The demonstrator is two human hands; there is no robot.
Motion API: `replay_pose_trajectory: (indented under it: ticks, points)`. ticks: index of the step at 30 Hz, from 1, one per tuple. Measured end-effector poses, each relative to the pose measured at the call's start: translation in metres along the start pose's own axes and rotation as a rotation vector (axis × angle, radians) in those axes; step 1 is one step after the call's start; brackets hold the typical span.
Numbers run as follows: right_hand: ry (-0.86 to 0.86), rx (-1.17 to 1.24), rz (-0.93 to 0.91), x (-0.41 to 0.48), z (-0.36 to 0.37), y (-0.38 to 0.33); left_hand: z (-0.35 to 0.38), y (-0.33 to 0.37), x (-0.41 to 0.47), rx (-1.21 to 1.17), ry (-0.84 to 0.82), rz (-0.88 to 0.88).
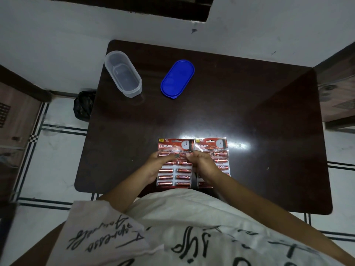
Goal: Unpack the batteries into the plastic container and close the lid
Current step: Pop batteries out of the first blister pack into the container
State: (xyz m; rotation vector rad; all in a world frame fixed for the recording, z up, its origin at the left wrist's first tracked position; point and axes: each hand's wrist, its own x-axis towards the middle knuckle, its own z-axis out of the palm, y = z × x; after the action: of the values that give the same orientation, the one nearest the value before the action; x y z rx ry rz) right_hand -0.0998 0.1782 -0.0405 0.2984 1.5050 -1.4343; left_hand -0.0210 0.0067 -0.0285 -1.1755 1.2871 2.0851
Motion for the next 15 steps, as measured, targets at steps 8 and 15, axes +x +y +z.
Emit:
replay_pose_trajectory:
  ticks: [8,15]
  points:
    - [0.033,-0.015,-0.056,-0.001,0.0,0.004,-0.005,0.017,-0.002,-0.012,-0.117,-0.111]
    - [0.071,-0.021,-0.104,-0.003,0.004,0.007,0.0,0.024,-0.002,0.0,-0.159,-0.058]
